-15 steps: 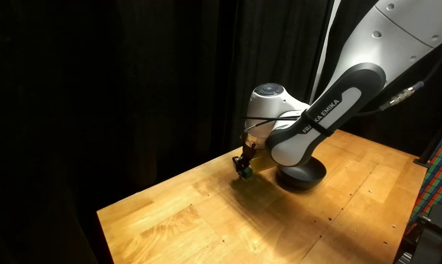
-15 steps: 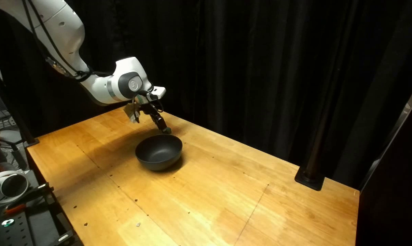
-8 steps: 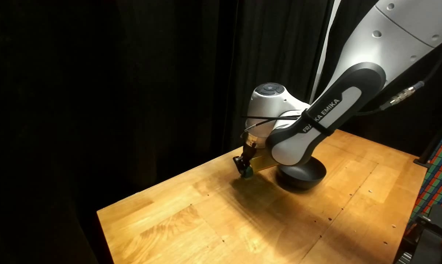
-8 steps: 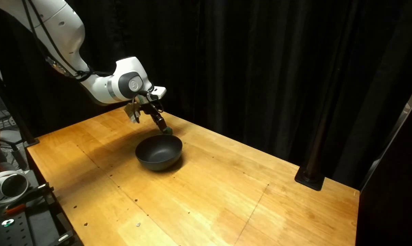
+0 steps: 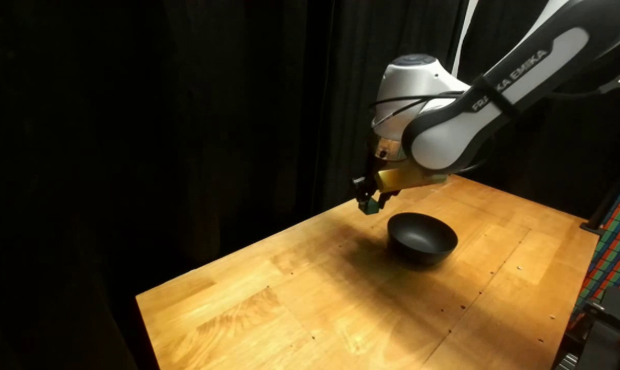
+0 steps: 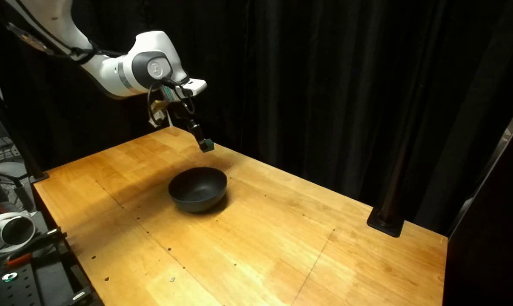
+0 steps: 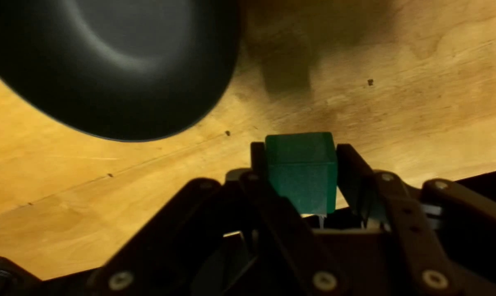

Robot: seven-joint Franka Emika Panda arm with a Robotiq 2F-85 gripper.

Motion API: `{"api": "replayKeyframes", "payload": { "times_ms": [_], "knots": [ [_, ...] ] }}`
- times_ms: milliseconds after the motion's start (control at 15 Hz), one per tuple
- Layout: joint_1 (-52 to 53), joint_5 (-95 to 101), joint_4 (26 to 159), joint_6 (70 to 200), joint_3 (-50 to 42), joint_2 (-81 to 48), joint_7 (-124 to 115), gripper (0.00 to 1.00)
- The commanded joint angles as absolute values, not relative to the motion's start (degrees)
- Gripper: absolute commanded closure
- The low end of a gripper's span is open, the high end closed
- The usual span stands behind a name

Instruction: Put the block in the bowl

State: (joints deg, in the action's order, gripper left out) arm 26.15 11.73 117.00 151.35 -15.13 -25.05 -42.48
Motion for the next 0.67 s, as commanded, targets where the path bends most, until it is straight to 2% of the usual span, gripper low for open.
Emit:
{"api": "replayKeyframes", "payload": {
  "times_ms": [0,133,200,267,333,533,600],
  "knots": [
    [21.51,12.35,123.66,141.53,-12.41,-14.30,-43.89,0.80],
    [18.13,11.83,125.31,137.68,-10.43,-11.92,-43.66,0.80],
    [16.50,11.46,126.29,137.84,-9.50,-11.15,-43.90,0.30],
    [14.99,11.49,127.20,138.13,-8.69,-10.38,-43.93,0.29],
    [13.69,11.12,127.87,137.84,-7.86,-9.68,-43.58,0.23],
    [10.28,9.13,130.42,137.48,-5.57,-7.16,-41.00,0.00],
    [9.19,7.50,131.62,137.65,-4.75,-5.93,-39.56,0.00]
  ]
}}
